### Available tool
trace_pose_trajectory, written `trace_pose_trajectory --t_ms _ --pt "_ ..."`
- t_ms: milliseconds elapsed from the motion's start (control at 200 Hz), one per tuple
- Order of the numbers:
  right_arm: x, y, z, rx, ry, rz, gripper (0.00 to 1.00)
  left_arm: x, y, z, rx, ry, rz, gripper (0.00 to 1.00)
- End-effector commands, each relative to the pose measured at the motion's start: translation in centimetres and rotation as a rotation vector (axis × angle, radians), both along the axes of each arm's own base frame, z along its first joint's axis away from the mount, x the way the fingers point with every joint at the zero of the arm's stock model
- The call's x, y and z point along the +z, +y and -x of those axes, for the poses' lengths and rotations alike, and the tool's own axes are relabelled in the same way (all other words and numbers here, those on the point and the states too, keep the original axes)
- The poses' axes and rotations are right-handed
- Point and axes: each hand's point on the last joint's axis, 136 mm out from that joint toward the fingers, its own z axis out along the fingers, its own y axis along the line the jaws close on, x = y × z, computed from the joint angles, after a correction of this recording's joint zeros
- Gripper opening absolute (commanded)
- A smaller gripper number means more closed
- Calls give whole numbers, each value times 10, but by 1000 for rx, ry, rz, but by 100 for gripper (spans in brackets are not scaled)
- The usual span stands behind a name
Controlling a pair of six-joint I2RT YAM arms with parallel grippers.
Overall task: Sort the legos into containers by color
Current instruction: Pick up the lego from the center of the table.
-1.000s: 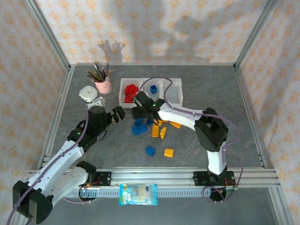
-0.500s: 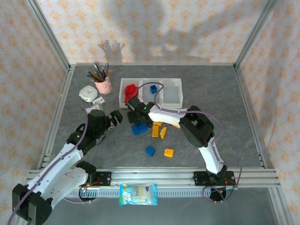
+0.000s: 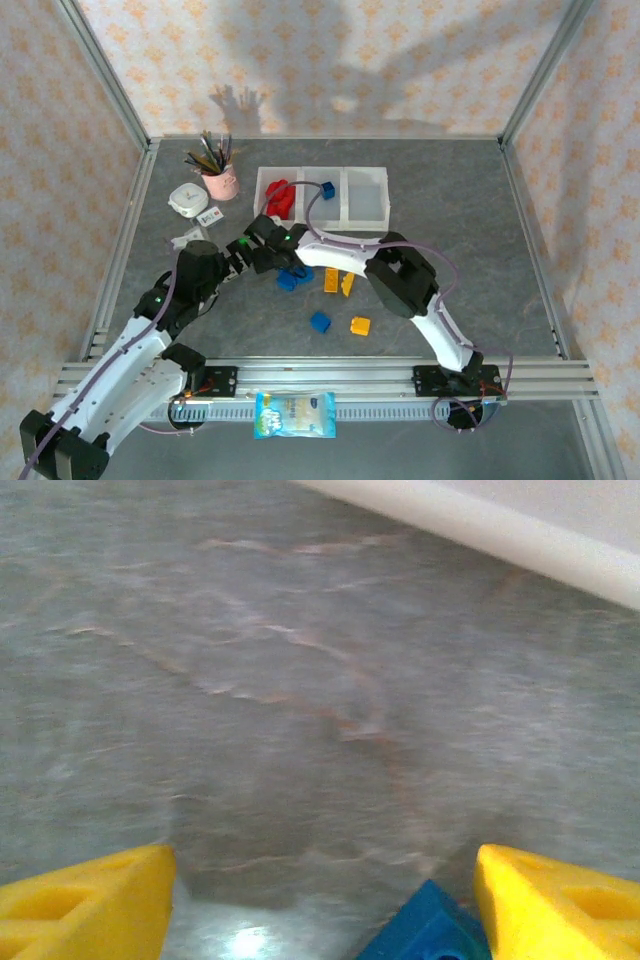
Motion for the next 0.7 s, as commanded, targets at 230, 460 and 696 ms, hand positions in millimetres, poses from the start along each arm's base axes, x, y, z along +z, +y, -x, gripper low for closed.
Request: trace_pose_trajectory --t_ms 230,460,696 --pt "23 -38 -6 -127 -53 112 80 -1 14 17 61 5 12 100" --pt "0 -48 2 -173 11 168 79 -4 10 14 47 19 13 100" --pt "-5 -25 13 -104 61 145 75 -3 16 18 69 29 0 99"
